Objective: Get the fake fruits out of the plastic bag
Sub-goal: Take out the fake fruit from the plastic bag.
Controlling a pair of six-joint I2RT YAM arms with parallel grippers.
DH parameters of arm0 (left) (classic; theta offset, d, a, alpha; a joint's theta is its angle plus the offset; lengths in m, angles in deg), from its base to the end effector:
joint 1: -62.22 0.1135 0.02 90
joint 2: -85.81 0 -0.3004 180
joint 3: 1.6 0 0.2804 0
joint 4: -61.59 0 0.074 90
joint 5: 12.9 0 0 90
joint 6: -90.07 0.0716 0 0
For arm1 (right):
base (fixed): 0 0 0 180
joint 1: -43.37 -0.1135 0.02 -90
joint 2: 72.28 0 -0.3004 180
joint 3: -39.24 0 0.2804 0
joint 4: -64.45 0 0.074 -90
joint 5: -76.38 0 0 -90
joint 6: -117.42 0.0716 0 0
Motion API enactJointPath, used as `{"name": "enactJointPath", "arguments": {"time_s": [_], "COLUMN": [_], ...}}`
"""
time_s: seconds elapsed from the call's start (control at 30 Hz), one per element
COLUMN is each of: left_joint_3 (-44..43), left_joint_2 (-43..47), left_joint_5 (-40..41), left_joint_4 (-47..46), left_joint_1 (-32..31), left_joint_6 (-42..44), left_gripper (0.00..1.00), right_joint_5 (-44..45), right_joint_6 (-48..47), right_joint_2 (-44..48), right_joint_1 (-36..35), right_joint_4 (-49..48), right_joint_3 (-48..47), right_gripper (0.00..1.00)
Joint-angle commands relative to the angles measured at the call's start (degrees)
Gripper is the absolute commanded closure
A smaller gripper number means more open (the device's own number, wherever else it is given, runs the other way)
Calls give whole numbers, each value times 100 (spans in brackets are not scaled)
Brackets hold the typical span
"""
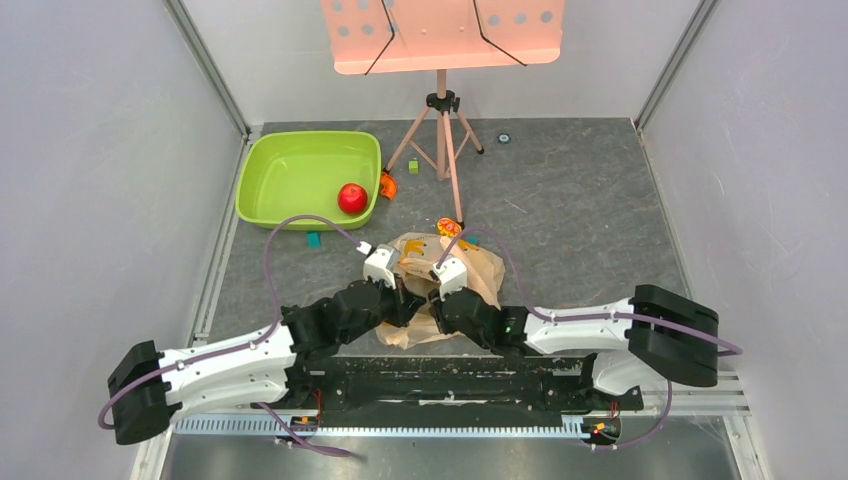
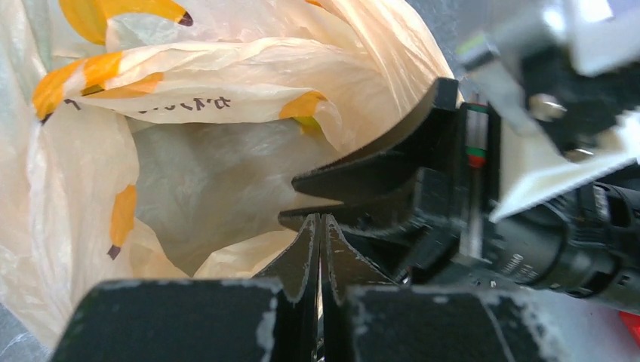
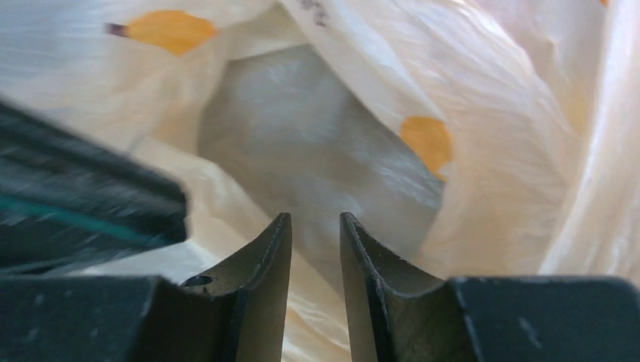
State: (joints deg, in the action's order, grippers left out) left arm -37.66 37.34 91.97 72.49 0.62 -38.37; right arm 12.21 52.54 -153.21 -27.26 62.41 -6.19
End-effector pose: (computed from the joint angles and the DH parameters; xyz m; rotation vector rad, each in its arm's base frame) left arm 0.1237 -0.1902 0.2215 0.2407 2.0575 -0.8676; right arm 0.1344 0.2882 0.1710 -0.5781 2.0534 0.5188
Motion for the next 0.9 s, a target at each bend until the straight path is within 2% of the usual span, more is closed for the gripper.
{"name": "enactJointPath", "arguments": {"time_s": [0.0, 0.17, 0.37, 0.87], "left_joint_3": [-29, 21, 142, 167], "left_joint_2": [-218, -512, -814, -1194], "left_joint_5": [112, 286, 588, 982], "left_joint_4": [-377, -361, -181, -22], "left_joint_1": [-123, -187, -188, -190], "left_joint_6": [-134, -117, -187, -243], "left_gripper": [98, 98, 98, 98], "right_joint_5": [679, 1023, 1046, 796], "right_joint_6": [330, 293, -17, -493], "right_joint_2": [-170, -137, -228, -866], "right_joint_1": [207, 514, 807, 1254], "right_joint_4": [624, 754, 771, 403], "right_joint_3": [-394, -512, -859, -1410], "right_gripper": [67, 56, 42, 18]}}
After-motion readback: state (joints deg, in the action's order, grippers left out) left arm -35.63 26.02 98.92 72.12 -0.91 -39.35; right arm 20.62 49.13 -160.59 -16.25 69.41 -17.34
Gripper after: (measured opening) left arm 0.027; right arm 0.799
